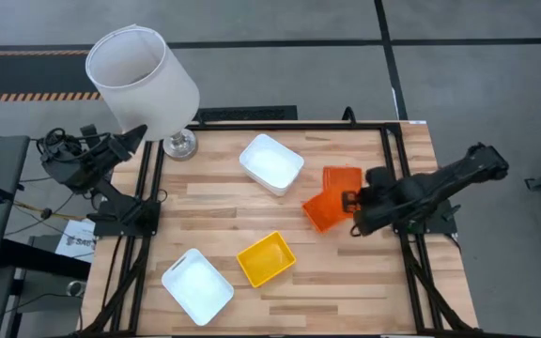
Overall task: Stack baskets by color
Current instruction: Stack the bottom orange bin on the top orange bins
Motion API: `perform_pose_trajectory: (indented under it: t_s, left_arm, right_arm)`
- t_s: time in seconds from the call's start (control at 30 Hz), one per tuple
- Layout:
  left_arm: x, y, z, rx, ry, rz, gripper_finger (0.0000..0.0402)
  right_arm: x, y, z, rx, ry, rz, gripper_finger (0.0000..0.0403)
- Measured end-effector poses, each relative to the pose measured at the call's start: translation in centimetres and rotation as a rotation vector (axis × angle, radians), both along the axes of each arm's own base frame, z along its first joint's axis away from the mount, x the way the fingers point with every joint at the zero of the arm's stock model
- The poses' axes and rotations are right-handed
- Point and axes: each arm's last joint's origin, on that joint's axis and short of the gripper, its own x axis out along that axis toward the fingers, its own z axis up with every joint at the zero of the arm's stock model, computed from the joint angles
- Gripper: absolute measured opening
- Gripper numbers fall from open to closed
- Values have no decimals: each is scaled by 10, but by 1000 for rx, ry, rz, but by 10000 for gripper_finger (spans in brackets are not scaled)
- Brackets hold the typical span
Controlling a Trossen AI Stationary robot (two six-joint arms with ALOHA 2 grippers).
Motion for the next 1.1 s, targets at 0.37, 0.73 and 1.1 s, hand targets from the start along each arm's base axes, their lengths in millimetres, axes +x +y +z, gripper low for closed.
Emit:
perform_pose_trajectory:
  t_s: [0.37,0.73,1.1]
  left_arm:
    - [0,0,0,131,149,8,252]
    - [0,0,0,159,182,6,252]
    - [0,0,0,149,171,7,252]
  right_arm:
    - [-12,-43,63,-331,404,1060,2]
    - [44,-78,49,-327,614,1808,4]
    - [85,-115,2,-93,665,2006,5]
